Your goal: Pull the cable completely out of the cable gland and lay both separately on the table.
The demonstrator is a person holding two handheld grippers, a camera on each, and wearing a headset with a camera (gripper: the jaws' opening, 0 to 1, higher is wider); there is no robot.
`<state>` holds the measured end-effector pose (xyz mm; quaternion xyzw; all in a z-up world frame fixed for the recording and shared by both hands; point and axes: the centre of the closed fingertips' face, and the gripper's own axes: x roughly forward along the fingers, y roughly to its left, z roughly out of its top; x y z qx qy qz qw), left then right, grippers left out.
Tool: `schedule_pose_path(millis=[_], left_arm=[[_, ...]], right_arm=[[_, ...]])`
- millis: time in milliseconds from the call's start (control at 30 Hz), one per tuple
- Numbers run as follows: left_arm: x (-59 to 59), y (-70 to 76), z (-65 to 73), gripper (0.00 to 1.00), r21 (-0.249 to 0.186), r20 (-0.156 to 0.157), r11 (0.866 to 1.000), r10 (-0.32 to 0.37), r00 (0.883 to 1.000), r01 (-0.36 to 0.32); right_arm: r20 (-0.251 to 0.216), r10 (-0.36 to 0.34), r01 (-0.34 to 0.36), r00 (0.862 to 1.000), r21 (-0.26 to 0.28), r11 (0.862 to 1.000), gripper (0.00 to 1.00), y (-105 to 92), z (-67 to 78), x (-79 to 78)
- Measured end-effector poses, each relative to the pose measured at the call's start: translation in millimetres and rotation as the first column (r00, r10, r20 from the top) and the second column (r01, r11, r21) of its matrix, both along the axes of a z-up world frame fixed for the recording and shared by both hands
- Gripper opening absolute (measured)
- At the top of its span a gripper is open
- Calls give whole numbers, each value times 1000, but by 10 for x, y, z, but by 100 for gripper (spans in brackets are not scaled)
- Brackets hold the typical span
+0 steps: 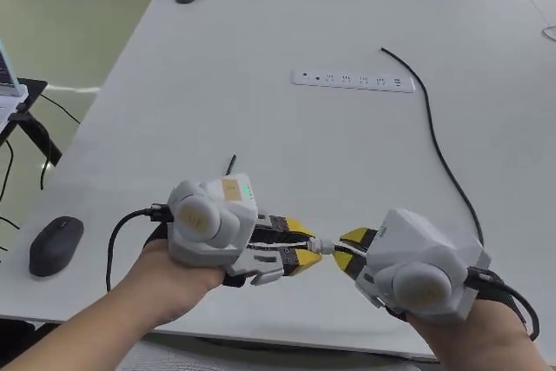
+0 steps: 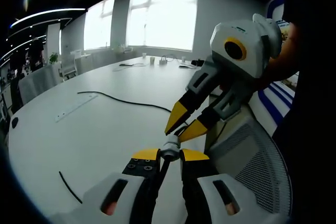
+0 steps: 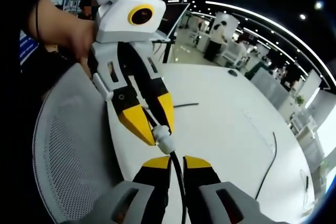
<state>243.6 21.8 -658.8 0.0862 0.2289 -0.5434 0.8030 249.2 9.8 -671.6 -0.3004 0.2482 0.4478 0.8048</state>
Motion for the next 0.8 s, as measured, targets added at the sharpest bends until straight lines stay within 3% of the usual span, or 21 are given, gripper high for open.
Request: schedule_pose_path(millis=[300,800], left_arm=[[-29,-24,-44,15,11,0,1000,-15,1000,15],[-40,-15,-45,15,17,16,1000,-20,1000,20]], right_arm=[[-2,11,-11,1000,-15,1000,0,-23,-63,-46],[-65,-66,68,996,27,997,0,-121,-127,-18]])
